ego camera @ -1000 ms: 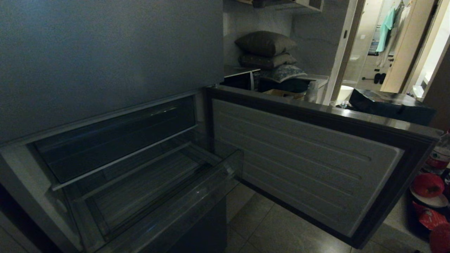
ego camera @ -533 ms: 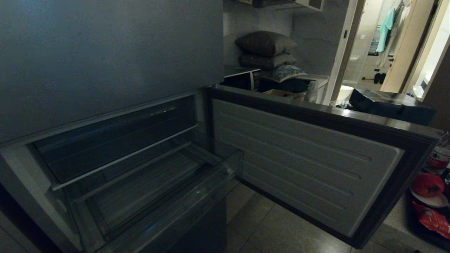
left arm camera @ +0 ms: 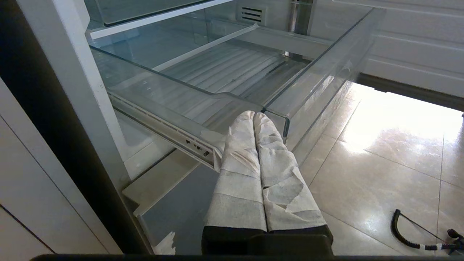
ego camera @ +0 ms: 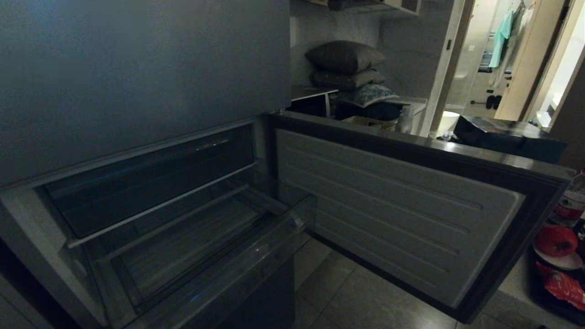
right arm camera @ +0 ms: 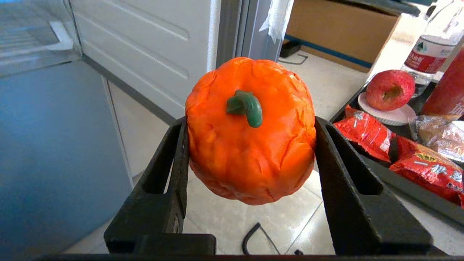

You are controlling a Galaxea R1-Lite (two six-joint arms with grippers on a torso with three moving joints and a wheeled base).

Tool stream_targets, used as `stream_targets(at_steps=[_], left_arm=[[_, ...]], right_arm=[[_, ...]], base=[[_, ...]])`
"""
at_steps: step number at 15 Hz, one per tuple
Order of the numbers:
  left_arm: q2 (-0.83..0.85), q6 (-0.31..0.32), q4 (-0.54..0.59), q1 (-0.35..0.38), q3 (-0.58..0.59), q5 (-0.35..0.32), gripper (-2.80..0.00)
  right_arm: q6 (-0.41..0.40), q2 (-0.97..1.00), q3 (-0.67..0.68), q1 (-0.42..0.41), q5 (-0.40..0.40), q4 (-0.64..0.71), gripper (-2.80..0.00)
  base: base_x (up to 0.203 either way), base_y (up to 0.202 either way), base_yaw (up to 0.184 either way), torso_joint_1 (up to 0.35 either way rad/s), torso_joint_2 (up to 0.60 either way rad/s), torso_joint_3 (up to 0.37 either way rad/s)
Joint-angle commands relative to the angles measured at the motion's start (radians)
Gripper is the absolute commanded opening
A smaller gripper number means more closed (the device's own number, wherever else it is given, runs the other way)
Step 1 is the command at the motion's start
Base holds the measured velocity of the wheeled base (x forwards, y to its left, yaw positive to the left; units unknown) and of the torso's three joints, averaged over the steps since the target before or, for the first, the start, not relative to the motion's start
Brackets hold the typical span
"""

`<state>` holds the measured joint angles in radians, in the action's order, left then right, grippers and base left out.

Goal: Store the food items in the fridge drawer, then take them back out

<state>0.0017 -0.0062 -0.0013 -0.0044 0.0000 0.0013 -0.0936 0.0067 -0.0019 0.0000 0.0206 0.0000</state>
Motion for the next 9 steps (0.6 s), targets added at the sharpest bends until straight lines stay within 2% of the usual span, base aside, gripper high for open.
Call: stream_targets(at_steps=[1,9], left_arm=[[0.000,0.000,0.000,0.000,0.000,0.000,-2.80],[0.000,0.000,0.000,0.000,0.000,0.000,-2.80]], right_arm=[[-0.001,-0.008,0.000,0.000,0.001,0.003,-2.80],[-0.005,-0.008,0.000,0.000,0.004,0.002,-2.80]], base=[[0.000,0.000,0.000,0.000,0.00,0.000],[0.000,0.000,0.000,0.000,0.00,0.000]])
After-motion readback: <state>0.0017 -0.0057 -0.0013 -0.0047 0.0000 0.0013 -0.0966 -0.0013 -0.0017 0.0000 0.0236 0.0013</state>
